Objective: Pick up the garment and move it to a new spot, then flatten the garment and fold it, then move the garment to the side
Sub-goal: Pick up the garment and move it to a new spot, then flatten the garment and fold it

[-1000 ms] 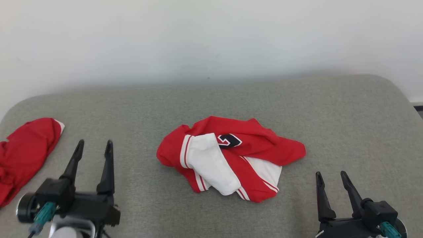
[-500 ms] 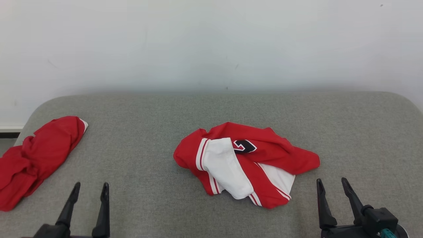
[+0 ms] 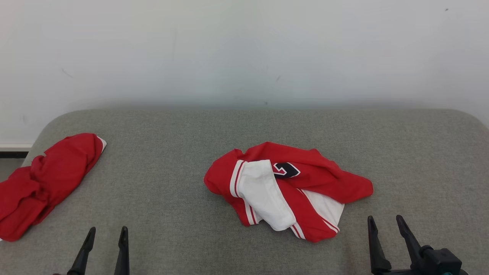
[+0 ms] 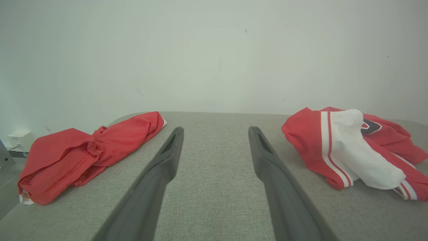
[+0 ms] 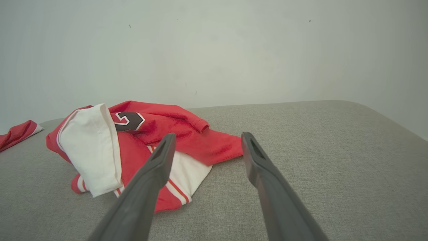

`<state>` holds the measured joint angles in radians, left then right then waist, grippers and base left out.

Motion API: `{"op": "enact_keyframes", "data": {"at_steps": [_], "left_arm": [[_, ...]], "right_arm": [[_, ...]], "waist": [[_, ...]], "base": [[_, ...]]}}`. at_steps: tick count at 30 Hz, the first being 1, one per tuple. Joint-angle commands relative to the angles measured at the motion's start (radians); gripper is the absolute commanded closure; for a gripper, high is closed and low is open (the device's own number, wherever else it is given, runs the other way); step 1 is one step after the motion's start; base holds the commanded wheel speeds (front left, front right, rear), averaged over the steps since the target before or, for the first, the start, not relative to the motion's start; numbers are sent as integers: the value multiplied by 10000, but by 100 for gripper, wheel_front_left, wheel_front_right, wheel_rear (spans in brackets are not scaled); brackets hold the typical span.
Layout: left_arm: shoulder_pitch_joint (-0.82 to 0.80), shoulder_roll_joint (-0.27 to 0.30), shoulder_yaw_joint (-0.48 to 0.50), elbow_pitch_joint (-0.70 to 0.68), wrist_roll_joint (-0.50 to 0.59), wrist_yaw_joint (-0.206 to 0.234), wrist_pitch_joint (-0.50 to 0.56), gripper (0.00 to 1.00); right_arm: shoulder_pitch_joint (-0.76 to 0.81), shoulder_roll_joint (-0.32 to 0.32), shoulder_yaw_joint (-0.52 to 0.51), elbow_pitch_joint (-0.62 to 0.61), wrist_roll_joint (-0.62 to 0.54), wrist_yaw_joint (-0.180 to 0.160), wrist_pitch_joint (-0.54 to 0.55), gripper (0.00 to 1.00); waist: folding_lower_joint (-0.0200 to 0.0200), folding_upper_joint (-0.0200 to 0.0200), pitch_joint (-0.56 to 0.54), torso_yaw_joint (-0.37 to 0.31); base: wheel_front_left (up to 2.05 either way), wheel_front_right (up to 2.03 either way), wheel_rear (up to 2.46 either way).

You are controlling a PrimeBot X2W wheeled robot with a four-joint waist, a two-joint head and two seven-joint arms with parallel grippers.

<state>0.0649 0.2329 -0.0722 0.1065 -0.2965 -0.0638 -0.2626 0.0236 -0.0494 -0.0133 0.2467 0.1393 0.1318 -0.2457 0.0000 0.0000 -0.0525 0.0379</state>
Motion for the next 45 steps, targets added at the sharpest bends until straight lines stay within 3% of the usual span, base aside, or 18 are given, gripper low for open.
{"op": "enact_keyframes", "data": {"at_steps": [1, 34, 45], "left_arm": [[147, -53, 46, 23, 86, -40, -33, 0], [303, -667, 852, 87, 479, -362, -34, 0], [-1162, -657, -70, 442, 755, -549, 73, 0]], "right_arm": [[83, -17, 13, 12, 71, -21, 30, 0], [116, -17, 69, -50, -1, -21, 168, 0], [-86, -18, 245, 29, 73, -22, 179, 0]], "waist": [[0, 0, -1, 3], [0, 0, 36, -99], [0, 0, 188, -582]], "base": [[0, 0, 0], [0, 0, 0], [0, 0, 0]]}}
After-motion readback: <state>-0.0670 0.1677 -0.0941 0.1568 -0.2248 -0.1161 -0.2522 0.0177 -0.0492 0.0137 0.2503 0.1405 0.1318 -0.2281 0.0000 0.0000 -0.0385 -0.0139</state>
